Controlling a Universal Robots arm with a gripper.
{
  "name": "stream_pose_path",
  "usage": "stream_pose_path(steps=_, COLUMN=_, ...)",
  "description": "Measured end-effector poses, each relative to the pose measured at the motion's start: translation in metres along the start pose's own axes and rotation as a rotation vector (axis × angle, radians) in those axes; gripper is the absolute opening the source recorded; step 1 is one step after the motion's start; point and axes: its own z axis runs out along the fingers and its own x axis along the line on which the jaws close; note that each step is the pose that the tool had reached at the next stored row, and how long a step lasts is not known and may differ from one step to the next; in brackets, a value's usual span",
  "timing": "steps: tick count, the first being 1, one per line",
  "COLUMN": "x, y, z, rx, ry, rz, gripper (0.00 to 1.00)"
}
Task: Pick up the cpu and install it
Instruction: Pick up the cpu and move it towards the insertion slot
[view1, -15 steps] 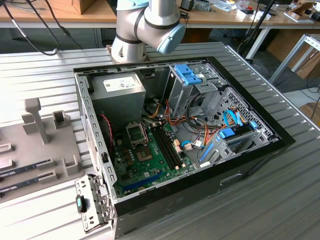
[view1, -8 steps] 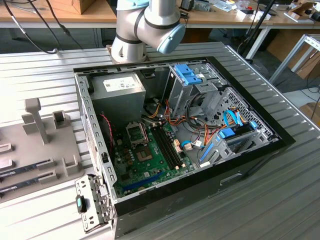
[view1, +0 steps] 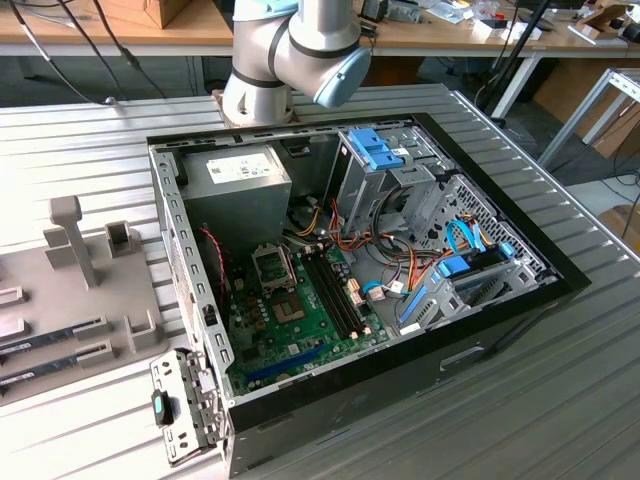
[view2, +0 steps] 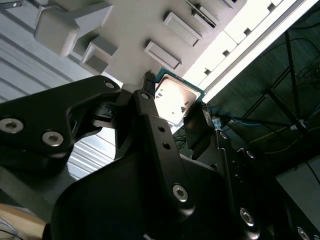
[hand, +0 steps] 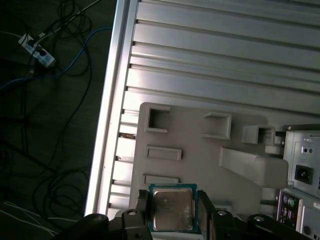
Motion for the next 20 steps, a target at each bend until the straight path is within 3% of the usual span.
stream_pose_path(steps=20, x=-0.0006, y=0.0009, z=-0.0228, rx=-0.001, ry=-0.0002, rz=0.0, gripper=0.47)
